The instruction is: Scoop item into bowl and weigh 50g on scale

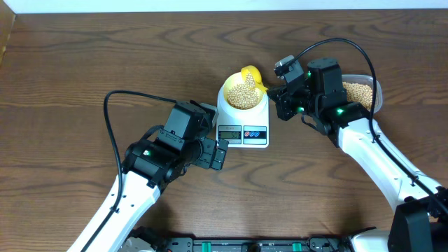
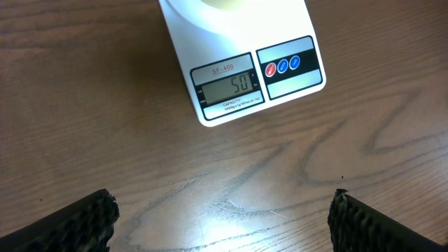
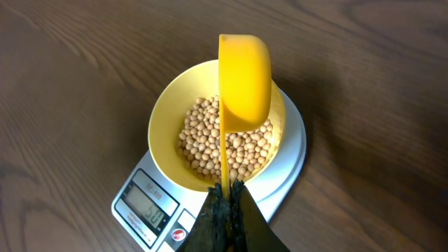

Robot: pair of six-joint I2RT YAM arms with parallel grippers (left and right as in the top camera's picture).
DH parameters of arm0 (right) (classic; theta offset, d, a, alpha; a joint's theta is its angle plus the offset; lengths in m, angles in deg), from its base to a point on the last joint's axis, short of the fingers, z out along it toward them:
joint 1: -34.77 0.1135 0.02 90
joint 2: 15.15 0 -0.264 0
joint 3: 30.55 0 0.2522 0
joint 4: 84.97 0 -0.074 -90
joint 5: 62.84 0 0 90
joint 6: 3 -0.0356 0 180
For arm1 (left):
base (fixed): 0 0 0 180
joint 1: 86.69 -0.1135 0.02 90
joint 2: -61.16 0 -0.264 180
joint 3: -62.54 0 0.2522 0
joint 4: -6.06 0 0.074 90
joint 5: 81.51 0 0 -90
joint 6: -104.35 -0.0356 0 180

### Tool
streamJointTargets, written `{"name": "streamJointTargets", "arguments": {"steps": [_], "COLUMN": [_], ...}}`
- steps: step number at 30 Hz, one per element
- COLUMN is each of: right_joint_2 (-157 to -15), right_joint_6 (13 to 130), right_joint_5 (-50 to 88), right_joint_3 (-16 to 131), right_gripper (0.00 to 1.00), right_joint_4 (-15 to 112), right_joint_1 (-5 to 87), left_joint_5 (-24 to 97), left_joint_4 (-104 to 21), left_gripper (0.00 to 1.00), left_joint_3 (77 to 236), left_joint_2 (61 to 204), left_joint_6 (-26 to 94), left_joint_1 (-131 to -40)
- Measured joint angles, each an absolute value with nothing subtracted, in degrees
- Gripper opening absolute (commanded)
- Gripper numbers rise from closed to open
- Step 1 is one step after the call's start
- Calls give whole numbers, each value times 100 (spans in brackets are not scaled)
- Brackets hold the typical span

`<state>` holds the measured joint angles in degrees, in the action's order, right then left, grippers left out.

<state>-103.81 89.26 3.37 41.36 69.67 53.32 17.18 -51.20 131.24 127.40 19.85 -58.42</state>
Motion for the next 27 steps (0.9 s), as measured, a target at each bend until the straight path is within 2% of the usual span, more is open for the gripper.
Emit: {"name": "streamJointTargets", "arguments": {"steps": [19,27], "right_joint_2": [-9940,-9607], "right_joint_6": [8317,7681], "right_joint_5": [210,208], "right_joint_3": [4136,4136], "right_gripper": [1,1], "right_joint_4": [6993,6814], "right_joint_1": [5305,5082], "left_joint_5": [1718,1718], "left_joint_4": [-5120,-5120], "left_gripper": [98,98], "left_joint_3": [13124,13124], "left_joint_2": [12740,12740], "left_joint_6": [1985,1985], "left_joint_1": [-5842,-5842]}}
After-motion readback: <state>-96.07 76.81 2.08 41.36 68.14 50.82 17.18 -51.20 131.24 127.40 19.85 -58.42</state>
